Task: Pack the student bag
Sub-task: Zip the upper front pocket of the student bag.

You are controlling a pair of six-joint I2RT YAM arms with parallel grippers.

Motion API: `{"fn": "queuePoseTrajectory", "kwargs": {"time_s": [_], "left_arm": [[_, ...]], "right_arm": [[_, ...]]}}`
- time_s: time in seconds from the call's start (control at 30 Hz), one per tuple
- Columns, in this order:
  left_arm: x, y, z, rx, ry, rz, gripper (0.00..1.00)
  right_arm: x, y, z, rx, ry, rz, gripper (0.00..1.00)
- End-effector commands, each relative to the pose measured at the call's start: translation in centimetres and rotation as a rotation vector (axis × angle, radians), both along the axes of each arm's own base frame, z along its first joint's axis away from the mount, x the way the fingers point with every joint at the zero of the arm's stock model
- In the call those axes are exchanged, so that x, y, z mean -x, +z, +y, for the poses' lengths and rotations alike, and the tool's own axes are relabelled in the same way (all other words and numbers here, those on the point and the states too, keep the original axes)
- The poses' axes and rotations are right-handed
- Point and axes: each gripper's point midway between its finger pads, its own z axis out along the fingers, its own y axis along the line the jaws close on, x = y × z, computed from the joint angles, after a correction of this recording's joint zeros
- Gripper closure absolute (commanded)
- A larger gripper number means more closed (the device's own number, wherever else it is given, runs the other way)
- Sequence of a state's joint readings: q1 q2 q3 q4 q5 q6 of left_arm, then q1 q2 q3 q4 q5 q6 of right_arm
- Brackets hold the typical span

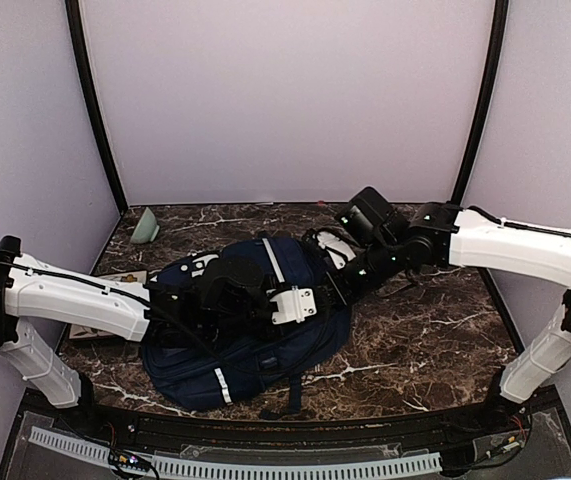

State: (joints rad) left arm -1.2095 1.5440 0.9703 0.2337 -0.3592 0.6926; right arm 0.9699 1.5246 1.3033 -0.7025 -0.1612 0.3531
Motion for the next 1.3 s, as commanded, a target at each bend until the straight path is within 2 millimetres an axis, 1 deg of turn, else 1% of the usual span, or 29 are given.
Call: {"fn": "queuePoseTrajectory", "kwargs": {"time_s": [0.0,0.07,0.1,0.23,0.33,0.47,0.6,0.7,0.77,0.87,0.93,1.03,1.17,1.27], "left_arm": [[-0.8,-4.4,3.0,-0.158,0.087,0.059,0.85],[-0.3,-4.8,3.0,-0.168,0.074,0.105,0.99],[-0.1,-4.8,3.0,-0.170,0.074,0.121,1.00],[0.7,-4.5,3.2,-0.141,0.052,0.163,1.00],[2.0,-3.8,3.3,-0.104,-0.001,0.210,1.00],[3.5,-3.5,4.1,-0.085,-0.047,0.287,1.00],[4.7,-3.3,4.8,-0.078,-0.087,0.338,1.00],[6.5,-2.9,4.7,-0.065,-0.176,0.372,1.00],[7.6,-2.3,4.7,-0.043,-0.237,0.389,1.00],[7.9,-1.4,4.8,-0.002,-0.257,0.370,1.00],[7.8,-0.9,4.9,0.006,-0.256,0.354,1.00],[8.4,-0.6,4.9,0.012,-0.288,0.355,1.00],[9.3,0.0,4.7,0.040,-0.340,0.354,1.00],[9.9,0.6,4.6,0.053,-0.374,0.352,1.00]], "right_arm": [[-0.7,1.9,-1.5,0.009,-0.039,-0.014,1.00],[-1.3,2.0,-2.0,0.024,-0.048,-0.029,1.00],[-1.6,2.0,-2.3,0.031,-0.052,-0.037,1.00],[-3.4,2.3,-3.6,0.087,-0.071,-0.102,1.00],[-4.9,2.5,-4.8,0.147,-0.066,-0.160,1.00],[-6.9,3.2,-6.4,0.212,-0.044,-0.212,1.00],[-8.3,4.0,-7.2,0.248,0.008,-0.276,1.00],[-10.0,4.0,-7.0,0.295,0.059,-0.339,1.00],[-11.1,3.3,-6.6,0.346,0.105,-0.368,1.00],[-12.5,2.3,-5.9,0.412,0.183,-0.390,1.00],[-12.8,1.2,-5.5,0.450,0.271,-0.388,1.00],[-13.8,0.0,-4.6,0.451,0.315,-0.390,1.00],[-17.4,-0.2,-4.3,0.456,0.242,-0.400,1.00],[-21.0,0.0,-4.6,0.441,0.144,-0.428,1.00]]}}
